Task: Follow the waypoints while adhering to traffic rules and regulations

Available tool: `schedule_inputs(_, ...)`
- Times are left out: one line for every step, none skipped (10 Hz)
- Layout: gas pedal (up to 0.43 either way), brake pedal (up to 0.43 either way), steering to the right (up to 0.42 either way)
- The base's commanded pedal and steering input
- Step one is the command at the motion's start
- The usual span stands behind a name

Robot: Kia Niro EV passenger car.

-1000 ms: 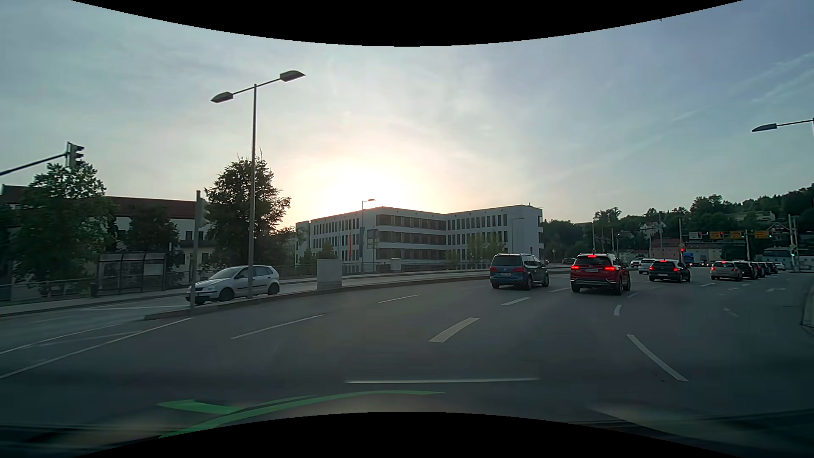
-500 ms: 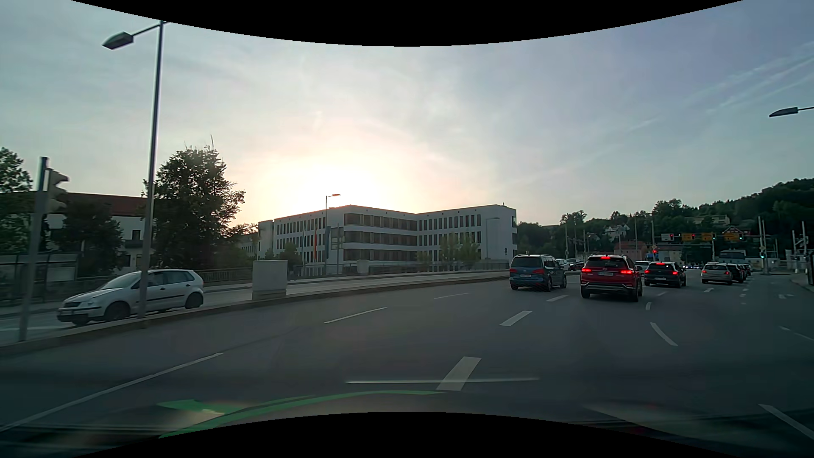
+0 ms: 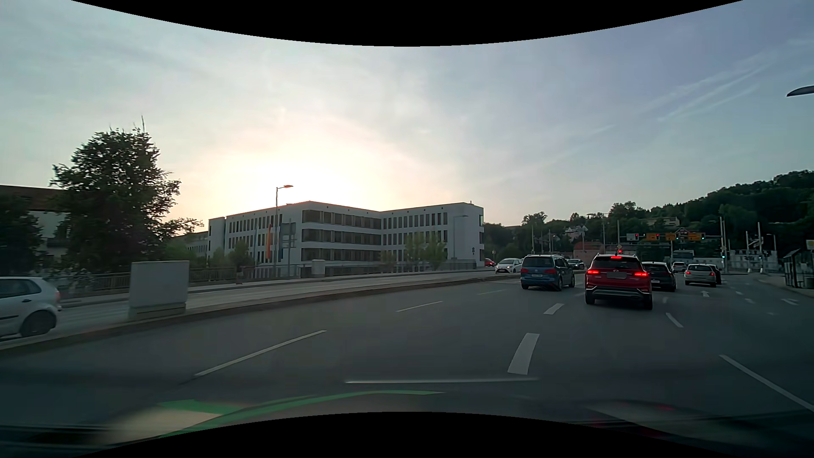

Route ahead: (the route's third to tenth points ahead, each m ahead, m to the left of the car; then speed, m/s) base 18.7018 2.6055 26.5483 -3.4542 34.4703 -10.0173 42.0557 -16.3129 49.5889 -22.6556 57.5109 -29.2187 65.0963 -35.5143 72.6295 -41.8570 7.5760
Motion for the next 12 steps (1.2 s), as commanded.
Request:
schedule_inputs(0.130, 0.000, 0.125)
schedule_inputs(0.130, 0.000, 0.126)
schedule_inputs(0.118, 0.000, 0.127)
schedule_inputs(0.118, 0.000, 0.128)
schedule_inputs(0.110, 0.000, 0.129)
schedule_inputs(0.110, 0.000, 0.132)
schedule_inputs(0.110, 0.000, 0.136)
schedule_inputs(0.110, 0.000, 0.139)
schedule_inputs(0.110, 0.000, 0.143)
schedule_inputs(0.110, 0.000, 0.144)
schedule_inputs(0.110, 0.000, 0.143)
schedule_inputs(0.110, 0.000, 0.144)
